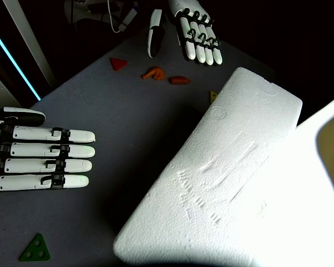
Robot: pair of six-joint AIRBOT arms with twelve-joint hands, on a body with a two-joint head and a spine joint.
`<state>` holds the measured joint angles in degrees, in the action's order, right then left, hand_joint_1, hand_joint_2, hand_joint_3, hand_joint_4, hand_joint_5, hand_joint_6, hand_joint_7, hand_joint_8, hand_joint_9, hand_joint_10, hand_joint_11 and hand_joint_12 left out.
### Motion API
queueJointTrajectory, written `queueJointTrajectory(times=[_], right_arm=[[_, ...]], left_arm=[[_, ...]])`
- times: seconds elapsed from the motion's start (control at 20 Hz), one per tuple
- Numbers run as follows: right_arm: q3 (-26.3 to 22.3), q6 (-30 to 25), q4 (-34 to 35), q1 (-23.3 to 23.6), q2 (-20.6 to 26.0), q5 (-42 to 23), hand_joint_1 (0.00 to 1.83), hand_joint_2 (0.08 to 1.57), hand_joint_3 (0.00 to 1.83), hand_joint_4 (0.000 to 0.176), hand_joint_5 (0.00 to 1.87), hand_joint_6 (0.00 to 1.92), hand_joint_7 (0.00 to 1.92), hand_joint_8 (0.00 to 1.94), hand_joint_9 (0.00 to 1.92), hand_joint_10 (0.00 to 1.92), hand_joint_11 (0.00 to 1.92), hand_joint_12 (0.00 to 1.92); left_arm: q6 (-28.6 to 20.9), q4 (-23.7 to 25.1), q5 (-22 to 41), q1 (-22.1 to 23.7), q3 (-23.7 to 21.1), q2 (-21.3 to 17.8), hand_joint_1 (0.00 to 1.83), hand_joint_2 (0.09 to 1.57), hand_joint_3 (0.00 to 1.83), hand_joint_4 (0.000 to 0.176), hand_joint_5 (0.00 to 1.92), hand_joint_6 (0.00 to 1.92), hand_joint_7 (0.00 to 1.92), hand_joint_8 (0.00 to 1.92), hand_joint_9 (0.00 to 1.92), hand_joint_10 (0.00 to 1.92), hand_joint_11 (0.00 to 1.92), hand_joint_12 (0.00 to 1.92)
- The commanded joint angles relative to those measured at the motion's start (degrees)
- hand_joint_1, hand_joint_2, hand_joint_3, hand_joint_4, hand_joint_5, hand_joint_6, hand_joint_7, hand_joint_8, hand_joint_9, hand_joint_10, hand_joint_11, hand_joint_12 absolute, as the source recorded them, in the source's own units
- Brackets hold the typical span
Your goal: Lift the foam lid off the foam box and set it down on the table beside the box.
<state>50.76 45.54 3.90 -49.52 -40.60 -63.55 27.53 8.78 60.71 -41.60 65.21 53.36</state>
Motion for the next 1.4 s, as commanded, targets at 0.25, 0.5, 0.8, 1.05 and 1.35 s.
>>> queueJointTrajectory(times=[0.25, 0.5, 0.8, 1.05, 1.35], right_arm=[[0.26, 0.81, 2.06, 0.51, 0.1, -6.96, 0.52, 1.22, 0.0, 0.0, 0.0, 0.0, 0.0, 0.0, 0.0, 0.0, 0.0, 0.63], [0.12, 2.09, 4.99, -0.04, 0.11, -10.25, 0.52, 1.22, 0.0, 0.0, 0.0, 0.0, 0.0, 0.0, 0.0, 0.0, 0.0, 0.0], [0.29, 3.66, 9.04, -0.46, -0.01, -15.19, 0.68, 1.28, 0.02, 0.0, 0.0, 0.0, 0.0, 0.0, 0.0, 0.0, 0.0, 0.0], [0.91, 5.56, 12.75, -0.46, -0.06, -17.81, 0.46, 1.21, 0.03, 0.0, 0.0, 0.0, 0.0, 0.0, 0.0, 0.0, 0.0, 0.44], [3.25, 6.94, 18.01, 0.09, -1.84, -18.12, 0.45, 1.24, 0.0, 0.0, 0.0, 0.0, 0.0, 0.0, 0.0, 0.0, 0.0, 0.0]], left_arm=[[-0.65, -2.23, 8.46, -1.62, -1.18, -0.41, 0.25, 1.27, 0.0, 0.012, 0.09, 0.01, 0.0, 0.0, 0.0, 0.0, 0.0, 0.0], [0.57, -5.06, 11.52, -2.97, -1.89, -0.91, 0.25, 1.29, 0.01, 0.027, 0.04, 0.0, 0.0, 0.0, 0.0, 0.0, 0.0, 0.0], [2.69, -10.06, 16.07, -4.87, -2.45, -1.38, 0.3, 1.28, 0.0, 0.005, 0.0, 0.0, 0.0, 0.0, 0.0, 0.0, 0.0, 0.0], [4.52, -14.33, 19.07, -5.18, -2.47, -1.47, 0.4, 1.21, 0.0, 0.022, 0.0, 0.0, 0.0, 0.0, 0.0, 0.0, 0.0, 0.0], [6.4, -19.62, 19.26, -4.23, -0.94, -0.37, 0.48, 1.17, 0.0, 0.061, 0.0, 0.0, 0.0, 0.0, 0.0, 0.0, 0.0, 0.0]])
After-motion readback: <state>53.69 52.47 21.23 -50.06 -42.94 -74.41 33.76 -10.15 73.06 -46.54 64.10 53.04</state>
